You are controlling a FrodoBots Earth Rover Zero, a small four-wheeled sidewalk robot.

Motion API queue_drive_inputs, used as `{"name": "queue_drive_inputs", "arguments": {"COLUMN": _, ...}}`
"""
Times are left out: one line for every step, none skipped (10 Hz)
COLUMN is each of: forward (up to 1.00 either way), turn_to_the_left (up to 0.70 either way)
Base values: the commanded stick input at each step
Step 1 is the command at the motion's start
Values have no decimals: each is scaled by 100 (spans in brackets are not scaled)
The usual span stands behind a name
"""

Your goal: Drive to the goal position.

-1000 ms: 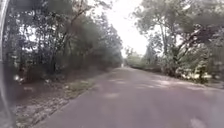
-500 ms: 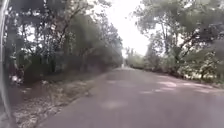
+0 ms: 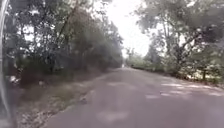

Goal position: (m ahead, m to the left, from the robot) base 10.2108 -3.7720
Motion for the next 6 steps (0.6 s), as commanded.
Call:
{"name": "queue_drive_inputs", "arguments": {"forward": 70, "turn_to_the_left": 0}}
{"name": "queue_drive_inputs", "arguments": {"forward": 70, "turn_to_the_left": 0}}
{"name": "queue_drive_inputs", "arguments": {"forward": 70, "turn_to_the_left": 0}}
{"name": "queue_drive_inputs", "arguments": {"forward": 70, "turn_to_the_left": 0}}
{"name": "queue_drive_inputs", "arguments": {"forward": 70, "turn_to_the_left": 0}}
{"name": "queue_drive_inputs", "arguments": {"forward": 70, "turn_to_the_left": 0}}
